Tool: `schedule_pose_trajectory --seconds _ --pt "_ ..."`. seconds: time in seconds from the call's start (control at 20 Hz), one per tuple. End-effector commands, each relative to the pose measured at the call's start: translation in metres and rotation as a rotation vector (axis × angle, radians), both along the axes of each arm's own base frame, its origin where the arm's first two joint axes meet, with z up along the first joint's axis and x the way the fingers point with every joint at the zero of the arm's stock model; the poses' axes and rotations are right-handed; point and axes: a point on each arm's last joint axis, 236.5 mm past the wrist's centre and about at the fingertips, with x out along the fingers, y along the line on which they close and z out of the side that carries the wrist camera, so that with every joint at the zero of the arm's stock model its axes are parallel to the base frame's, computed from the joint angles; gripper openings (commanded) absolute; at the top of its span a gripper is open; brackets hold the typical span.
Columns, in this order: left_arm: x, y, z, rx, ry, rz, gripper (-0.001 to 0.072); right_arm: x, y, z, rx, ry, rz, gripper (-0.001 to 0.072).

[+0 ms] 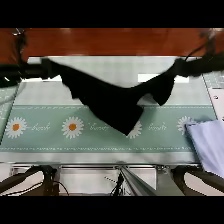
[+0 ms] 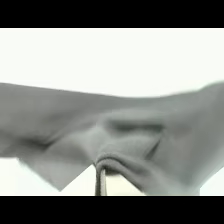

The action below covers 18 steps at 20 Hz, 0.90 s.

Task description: Fold the shirts.

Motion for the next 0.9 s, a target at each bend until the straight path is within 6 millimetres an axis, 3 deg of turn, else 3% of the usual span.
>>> schedule_pose_trajectory --seconds 0.0,0.1,0.15,0.25,0.35,0.5,0.65,0.75,0.85 --pt "-0.023 0.012 0.175 0.004 -0.37 0.052 0.0025 -0.027 -0.024 0.196 -0.094 -0.441 -0.082 0.002" --pt "-0.066 0.006 0.241 0.076 -0.529 0.055 0.0025 -0.077 -0.021 0.27 -0.117 -0.649 -0.103 0.002" --pt "-0.089 0.004 0.263 0.154 -0.601 0.068 0.0024 -0.103 -0.02 0.29 -0.131 -0.719 -0.116 0.002" --pt "-0.125 0.015 0.286 0.328 -0.684 0.166 0.0024 -0.157 -0.022 0.316 -0.18 -0.828 -0.149 0.002" --pt "-0.158 0.039 0.301 0.488 -0.739 0.327 0.0025 -0.207 -0.031 0.334 -0.233 -0.918 -0.209 0.002" --pt "-0.211 0.07 0.313 0.634 -0.781 0.528 0.0024 -0.265 -0.037 0.33 -0.273 -0.954 -0.267 0.0021" --pt "-0.252 0.081 0.319 0.706 -0.827 0.623 0.0025 -0.294 -0.035 0.312 -0.255 -0.933 -0.284 0.0021" --pt "-0.256 0.09 0.303 0.746 -0.781 0.642 0.0025 -0.298 -0.04 0.299 -0.266 -0.892 -0.3 0.0021" --pt "-0.241 0.093 0.274 0.762 -0.683 0.602 0.0025 -0.288 -0.041 0.282 -0.273 -0.828 -0.288 0.0021"
